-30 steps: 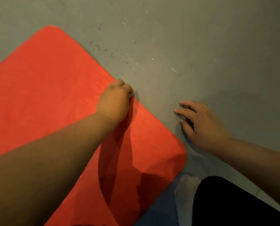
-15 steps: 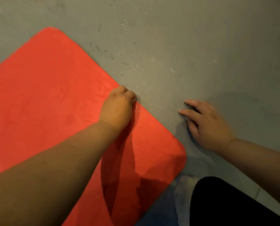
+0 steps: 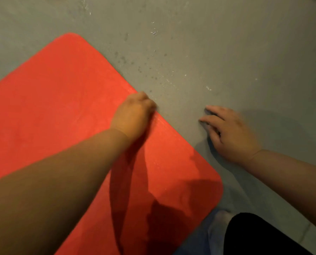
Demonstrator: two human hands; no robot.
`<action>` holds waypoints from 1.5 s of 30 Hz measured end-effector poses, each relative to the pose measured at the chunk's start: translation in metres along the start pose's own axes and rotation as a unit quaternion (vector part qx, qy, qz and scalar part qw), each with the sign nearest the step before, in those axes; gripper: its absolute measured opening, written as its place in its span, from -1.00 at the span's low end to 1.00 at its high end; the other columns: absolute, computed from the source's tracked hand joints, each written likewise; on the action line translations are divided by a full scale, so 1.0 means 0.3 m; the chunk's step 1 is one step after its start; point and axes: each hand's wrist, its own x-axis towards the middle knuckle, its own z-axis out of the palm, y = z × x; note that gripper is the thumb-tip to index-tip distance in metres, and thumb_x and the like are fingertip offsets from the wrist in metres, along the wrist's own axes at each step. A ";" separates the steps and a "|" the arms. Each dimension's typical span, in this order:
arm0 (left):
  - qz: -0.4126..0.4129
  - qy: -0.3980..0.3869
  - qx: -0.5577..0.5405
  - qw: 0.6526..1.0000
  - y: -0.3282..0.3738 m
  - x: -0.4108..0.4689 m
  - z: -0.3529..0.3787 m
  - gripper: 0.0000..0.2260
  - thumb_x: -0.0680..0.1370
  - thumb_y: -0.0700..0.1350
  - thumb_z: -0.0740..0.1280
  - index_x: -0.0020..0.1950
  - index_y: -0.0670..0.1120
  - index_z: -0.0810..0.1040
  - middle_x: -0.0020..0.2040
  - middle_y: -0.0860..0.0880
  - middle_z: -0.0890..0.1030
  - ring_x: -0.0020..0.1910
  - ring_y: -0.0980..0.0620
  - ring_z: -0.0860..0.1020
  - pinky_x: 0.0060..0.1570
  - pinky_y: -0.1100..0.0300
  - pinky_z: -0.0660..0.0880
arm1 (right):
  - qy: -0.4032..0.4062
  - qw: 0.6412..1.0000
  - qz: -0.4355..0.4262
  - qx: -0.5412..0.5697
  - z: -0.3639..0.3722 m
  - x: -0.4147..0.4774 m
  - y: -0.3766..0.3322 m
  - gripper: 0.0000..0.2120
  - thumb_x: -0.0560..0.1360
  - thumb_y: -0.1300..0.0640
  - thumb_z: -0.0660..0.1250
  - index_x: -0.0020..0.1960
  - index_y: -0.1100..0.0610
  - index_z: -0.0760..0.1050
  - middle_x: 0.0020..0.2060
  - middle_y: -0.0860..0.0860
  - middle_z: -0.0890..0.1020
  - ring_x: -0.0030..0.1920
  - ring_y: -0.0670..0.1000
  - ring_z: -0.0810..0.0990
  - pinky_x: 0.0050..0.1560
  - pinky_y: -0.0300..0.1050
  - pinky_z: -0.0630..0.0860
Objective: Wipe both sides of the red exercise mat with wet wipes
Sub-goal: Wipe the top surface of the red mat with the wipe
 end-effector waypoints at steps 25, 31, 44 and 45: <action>0.087 -0.032 0.020 0.995 -0.148 0.001 -0.048 -0.87 0.45 -0.17 0.29 -0.13 -0.12 0.64 -0.20 -0.13 0.55 -0.18 -0.17 0.56 -0.23 0.10 0.44 | -0.108 0.993 -0.024 0.033 0.091 0.195 -0.231 -0.67 0.49 -0.04 0.12 0.01 0.09 0.59 -0.31 0.01 0.53 -0.23 0.10 0.51 -0.18 -0.12 0.39; -0.166 0.063 0.012 0.984 -0.278 0.066 -0.088 -0.82 0.52 -0.21 0.29 0.01 -0.18 0.67 -0.09 -0.23 0.55 -0.04 -0.24 0.53 -0.07 0.03 0.40 | -0.121 0.992 -0.012 0.026 0.085 0.196 -0.243 -0.74 0.49 0.03 0.21 0.03 0.11 0.59 -0.29 0.02 0.53 -0.21 0.11 0.52 -0.15 -0.09 0.43; -0.135 0.064 0.037 0.988 -0.356 -0.010 -0.137 -0.82 0.54 -0.21 0.28 0.03 -0.16 0.66 -0.06 -0.23 0.56 -0.01 -0.24 0.53 -0.04 0.03 0.40 | -0.106 0.994 0.011 0.030 0.094 0.220 -0.307 -0.67 0.47 0.12 0.36 0.22 0.16 0.52 -0.05 0.11 0.52 -0.02 0.15 0.53 0.00 -0.08 0.44; -0.187 0.071 0.029 0.979 -0.342 -0.005 -0.132 -0.81 0.54 -0.22 0.27 0.05 -0.17 0.66 -0.03 -0.23 0.56 0.03 -0.23 0.52 -0.01 0.04 0.37 | -0.105 0.994 0.014 0.035 0.098 0.229 -0.315 -0.65 0.48 0.12 0.36 0.25 0.16 0.51 -0.03 0.11 0.52 -0.01 0.15 0.53 0.02 -0.08 0.44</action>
